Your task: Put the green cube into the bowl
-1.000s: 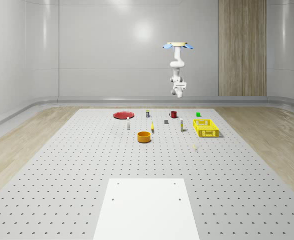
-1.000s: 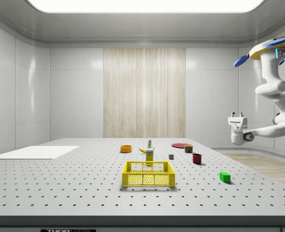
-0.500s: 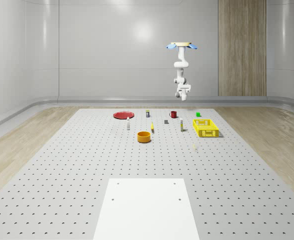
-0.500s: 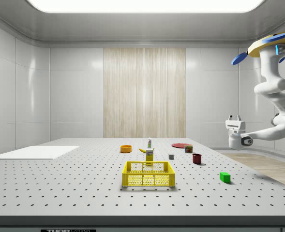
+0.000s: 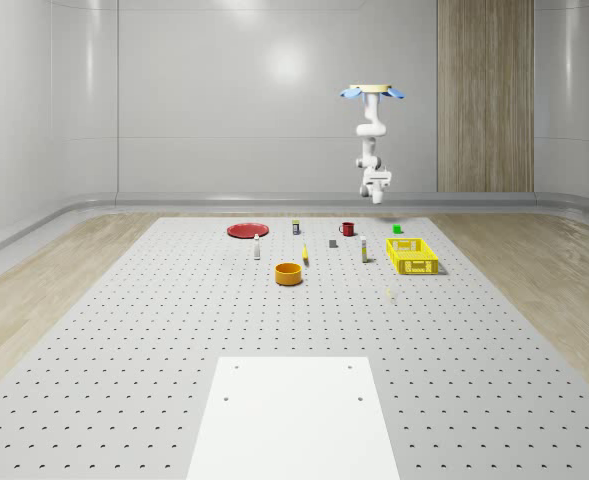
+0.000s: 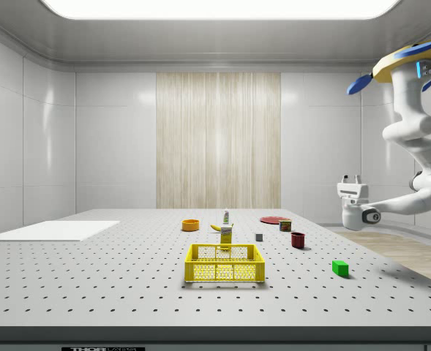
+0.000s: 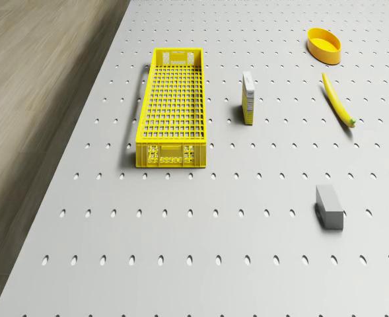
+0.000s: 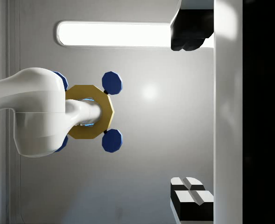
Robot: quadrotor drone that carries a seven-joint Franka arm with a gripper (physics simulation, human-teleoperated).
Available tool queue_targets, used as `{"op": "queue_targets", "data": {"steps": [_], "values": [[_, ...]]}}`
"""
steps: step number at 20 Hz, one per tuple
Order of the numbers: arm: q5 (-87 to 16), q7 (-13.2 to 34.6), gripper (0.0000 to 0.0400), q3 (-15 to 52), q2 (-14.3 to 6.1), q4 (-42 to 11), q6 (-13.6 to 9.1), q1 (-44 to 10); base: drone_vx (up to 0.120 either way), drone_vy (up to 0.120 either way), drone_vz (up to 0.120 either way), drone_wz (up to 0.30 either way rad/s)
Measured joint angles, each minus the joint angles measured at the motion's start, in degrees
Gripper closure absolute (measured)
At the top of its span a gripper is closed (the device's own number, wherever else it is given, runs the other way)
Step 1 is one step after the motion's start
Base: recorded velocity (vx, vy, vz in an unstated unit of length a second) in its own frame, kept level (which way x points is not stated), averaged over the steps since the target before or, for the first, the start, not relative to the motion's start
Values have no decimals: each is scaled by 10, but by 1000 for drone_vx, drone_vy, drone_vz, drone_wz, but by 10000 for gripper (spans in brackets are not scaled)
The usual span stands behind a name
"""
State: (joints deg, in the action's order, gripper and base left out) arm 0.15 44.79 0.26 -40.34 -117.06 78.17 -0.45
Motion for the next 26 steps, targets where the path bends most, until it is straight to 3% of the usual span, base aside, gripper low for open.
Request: {"op": "queue_targets", "data": {"steps": [8, 11, 18, 26], "values": [[0, 0, 0, 1, -2, -2, 3, -1, 120, 120, 0, 0], [-1, 0, 0, 1, -3, -3, 4, -1, 120, 0, 0, 0], [-4, 0, 0, 4, -5, -5, 7, -2, 120, 109, 0, 0], [-18, 2, 0, 14, -8, -7, 11, -5, 120, 0, 0, 0]]}}
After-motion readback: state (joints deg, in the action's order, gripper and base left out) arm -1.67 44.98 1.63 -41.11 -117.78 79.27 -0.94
